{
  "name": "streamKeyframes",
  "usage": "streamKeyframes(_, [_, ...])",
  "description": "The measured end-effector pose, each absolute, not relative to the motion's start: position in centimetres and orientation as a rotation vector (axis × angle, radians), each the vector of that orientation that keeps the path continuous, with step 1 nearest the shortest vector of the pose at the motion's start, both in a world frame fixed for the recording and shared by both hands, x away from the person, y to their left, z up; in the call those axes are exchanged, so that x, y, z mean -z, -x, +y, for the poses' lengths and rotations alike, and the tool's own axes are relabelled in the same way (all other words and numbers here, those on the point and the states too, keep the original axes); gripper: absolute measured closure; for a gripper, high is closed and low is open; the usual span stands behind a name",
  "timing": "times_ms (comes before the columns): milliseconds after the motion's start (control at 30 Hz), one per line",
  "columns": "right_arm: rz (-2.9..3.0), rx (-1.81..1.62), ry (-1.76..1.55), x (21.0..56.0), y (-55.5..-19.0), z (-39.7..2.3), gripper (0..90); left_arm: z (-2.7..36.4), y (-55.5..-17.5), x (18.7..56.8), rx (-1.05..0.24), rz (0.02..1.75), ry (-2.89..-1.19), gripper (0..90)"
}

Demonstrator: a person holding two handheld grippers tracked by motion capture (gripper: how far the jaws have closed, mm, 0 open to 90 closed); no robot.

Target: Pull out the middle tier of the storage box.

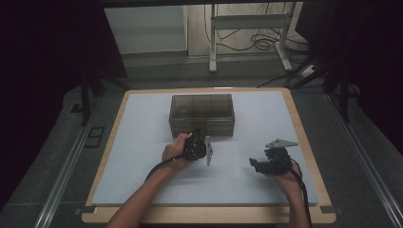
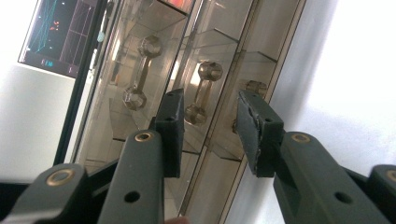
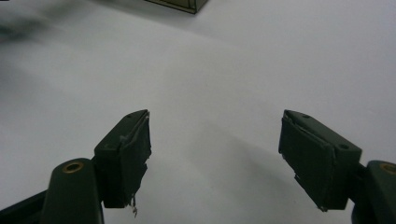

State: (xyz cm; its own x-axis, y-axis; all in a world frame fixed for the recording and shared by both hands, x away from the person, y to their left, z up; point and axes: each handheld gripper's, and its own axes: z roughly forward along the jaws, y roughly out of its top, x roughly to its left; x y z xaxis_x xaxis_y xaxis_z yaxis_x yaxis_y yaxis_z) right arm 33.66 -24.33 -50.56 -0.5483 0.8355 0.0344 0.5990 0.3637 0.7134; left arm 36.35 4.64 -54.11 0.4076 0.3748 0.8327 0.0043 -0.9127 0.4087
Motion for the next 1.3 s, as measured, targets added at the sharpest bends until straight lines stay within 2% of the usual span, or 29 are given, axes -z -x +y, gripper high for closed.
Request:
streamKeyframes(633, [2.294, -0.997, -1.257, 50.47, -33.61, -24.39, 24.5, 4.44, -36.64, 54.5, -1.574, 0.314, -2.318, 70.4])
streamKeyframes(867, [2.296, -0.998, -1.254, 50.48, -33.61, -24.38, 24.5, 4.5, -36.71, 54.31, -1.585, 0.332, -2.302, 77.9])
streamKeyframes(1300, [2.301, -1.006, -1.236, 50.42, -33.56, -24.33, 24.5, 4.25, -36.65, 54.51, -1.611, 0.327, -2.302, 78.2])
